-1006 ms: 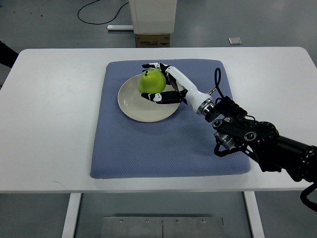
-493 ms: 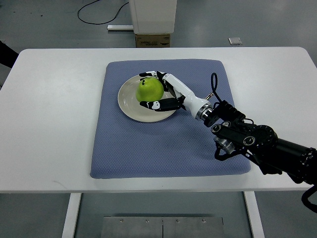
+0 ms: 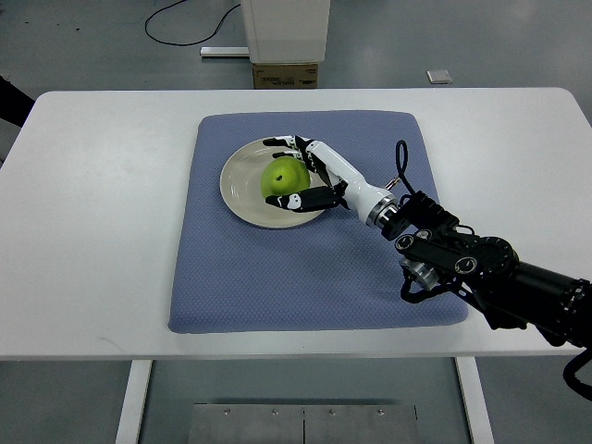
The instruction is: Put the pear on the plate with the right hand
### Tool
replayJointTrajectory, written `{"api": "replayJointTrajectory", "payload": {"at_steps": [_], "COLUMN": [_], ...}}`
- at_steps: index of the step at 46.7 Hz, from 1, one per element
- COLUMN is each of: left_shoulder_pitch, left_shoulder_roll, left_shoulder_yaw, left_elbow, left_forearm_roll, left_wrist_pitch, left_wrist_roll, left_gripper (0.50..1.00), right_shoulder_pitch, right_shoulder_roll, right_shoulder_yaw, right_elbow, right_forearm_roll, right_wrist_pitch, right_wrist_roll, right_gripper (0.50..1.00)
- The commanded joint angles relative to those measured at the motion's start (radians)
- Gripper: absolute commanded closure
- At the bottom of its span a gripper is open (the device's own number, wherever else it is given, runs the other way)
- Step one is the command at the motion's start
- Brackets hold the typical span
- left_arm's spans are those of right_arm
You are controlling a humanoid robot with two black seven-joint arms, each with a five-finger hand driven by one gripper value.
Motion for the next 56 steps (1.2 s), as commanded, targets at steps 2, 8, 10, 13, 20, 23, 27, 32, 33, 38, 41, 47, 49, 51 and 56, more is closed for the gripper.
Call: {"api": "replayJointTrajectory", "payload": {"at_steps": [2,8,10,13,20,23,27,32,33,38,41,47,49,51,56], "left_shoulder_pitch": [0.001,0.000,0.000,0.000,0.000,0.000,0.000,0.000,0.000,0.000,0.000,0.000,0.000,0.000,0.000], "left_shoulder_roll": [0.000,0.000,0.000,0.000,0.000,0.000,0.000,0.000,0.000,0.000,0.000,0.000,0.000,0.000,0.000], "left_shoulder_yaw": [0.000,0.000,0.000,0.000,0.000,0.000,0.000,0.000,0.000,0.000,0.000,0.000,0.000,0.000,0.000], "left_elbow": [0.000,0.000,0.000,0.000,0.000,0.000,0.000,0.000,0.000,0.000,0.000,0.000,0.000,0.000,0.000], "left_forearm_roll": [0.000,0.000,0.000,0.000,0.000,0.000,0.000,0.000,0.000,0.000,0.000,0.000,0.000,0.000,0.000], "left_wrist_pitch": [0.000,-0.001,0.000,-0.001,0.000,0.000,0.000,0.000,0.000,-0.001,0.000,0.000,0.000,0.000,0.000], "left_wrist_roll": [0.000,0.000,0.000,0.000,0.000,0.000,0.000,0.000,0.000,0.000,0.000,0.000,0.000,0.000,0.000], "left_gripper": [0.500,0.500,0.500,0.500,0.500,0.500,0.500,0.500,0.500,0.500,0.500,0.500,0.500,0.500,0.500], "right_shoulder_pitch": [0.000,0.001,0.001,0.001,0.001,0.001,0.001,0.005,0.005,0.005,0.005,-0.006,-0.014,-0.017,-0.038], "right_shoulder_roll": [0.000,0.000,0.000,0.000,0.000,0.000,0.000,0.000,0.000,0.000,0.000,0.000,0.000,-0.002,-0.026], "right_shoulder_yaw": [0.002,0.005,0.005,0.008,0.046,0.081,0.111,0.130,0.134,0.153,0.173,0.242,0.270,0.302,0.399], "right_elbow": [0.000,-0.002,-0.002,-0.008,-0.045,-0.066,-0.085,-0.092,-0.092,-0.092,-0.092,-0.088,-0.088,-0.088,-0.089], "right_forearm_roll": [0.000,0.000,0.000,0.000,0.000,0.000,0.000,0.000,0.000,0.000,0.000,0.003,0.003,0.003,0.007], "right_wrist_pitch": [0.000,0.000,0.000,0.000,0.000,0.000,0.000,0.002,0.002,0.008,0.011,0.019,0.027,0.040,0.073], "right_wrist_roll": [-0.009,-0.010,-0.010,-0.010,-0.009,-0.010,-0.018,-0.030,-0.030,-0.030,-0.032,-0.052,-0.059,-0.069,-0.105], "right_gripper": [0.500,0.500,0.500,0.500,0.500,0.500,0.500,0.500,0.500,0.500,0.500,0.500,0.500,0.500,0.500]}}
